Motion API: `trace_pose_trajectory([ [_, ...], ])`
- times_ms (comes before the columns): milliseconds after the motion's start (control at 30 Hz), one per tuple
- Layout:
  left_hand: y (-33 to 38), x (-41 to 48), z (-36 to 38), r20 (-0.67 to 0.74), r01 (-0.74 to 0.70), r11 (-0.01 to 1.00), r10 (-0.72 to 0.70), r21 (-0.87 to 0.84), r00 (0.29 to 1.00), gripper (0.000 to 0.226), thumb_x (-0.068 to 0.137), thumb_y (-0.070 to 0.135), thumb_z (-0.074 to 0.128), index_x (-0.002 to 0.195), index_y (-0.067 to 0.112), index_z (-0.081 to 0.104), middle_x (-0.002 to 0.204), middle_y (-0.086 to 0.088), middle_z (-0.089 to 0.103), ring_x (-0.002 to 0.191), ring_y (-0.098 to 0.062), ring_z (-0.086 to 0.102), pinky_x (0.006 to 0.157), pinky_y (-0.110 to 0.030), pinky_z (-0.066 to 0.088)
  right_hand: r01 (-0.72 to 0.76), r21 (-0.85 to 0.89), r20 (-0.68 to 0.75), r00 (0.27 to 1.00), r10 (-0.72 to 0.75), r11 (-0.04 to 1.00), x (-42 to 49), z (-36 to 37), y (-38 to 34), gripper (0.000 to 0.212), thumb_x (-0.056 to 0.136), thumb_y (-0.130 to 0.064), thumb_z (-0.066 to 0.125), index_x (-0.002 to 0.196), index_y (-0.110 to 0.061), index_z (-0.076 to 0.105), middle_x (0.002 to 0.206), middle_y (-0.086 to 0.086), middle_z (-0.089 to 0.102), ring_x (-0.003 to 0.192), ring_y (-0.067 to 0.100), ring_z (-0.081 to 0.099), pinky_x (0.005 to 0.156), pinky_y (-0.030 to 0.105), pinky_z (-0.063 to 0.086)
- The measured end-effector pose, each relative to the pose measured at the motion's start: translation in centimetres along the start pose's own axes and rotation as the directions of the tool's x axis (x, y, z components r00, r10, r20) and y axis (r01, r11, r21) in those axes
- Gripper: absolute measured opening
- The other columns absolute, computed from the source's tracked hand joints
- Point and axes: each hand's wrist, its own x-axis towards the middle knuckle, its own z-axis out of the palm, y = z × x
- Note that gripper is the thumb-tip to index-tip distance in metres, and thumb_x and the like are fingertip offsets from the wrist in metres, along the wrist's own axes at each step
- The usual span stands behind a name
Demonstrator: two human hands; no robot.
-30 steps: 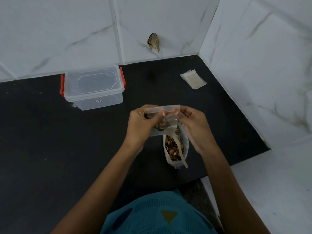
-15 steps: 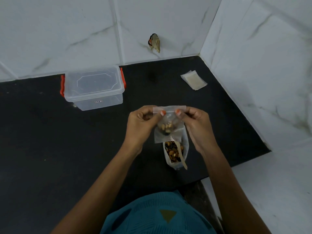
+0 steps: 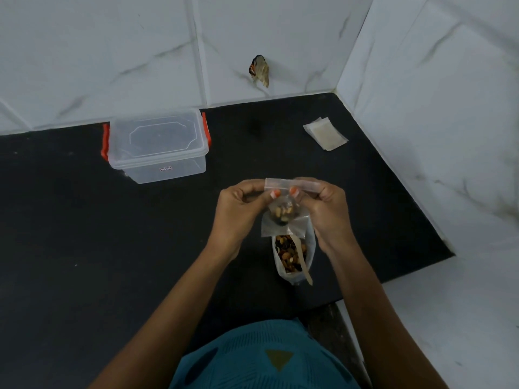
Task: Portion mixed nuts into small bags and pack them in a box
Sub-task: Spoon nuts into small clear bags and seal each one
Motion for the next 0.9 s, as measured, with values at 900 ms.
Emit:
trace_pose_trajectory([
  [900, -0.2, 1.0, -0.4, -0.085, -0.017, 0.997, 0.024, 0.074, 0.996, 0.012, 0.083, 0.010, 0.061, 0.079, 0.020, 0.066, 0.092, -0.004, 0.065, 0.085, -0.009, 0.064, 0.075, -0.020, 0.053, -0.155, 0.011, 0.248, 0.958, 0.147, 0.988, 1.6, -1.0, -0.1, 0.025, 0.078, -0.013, 0.065, 0.101, -0.003, 0.068, 0.101, 0.004, 0.070, 0.095, 0.013, 0.066, 0.074, 0.023, 0.054],
])
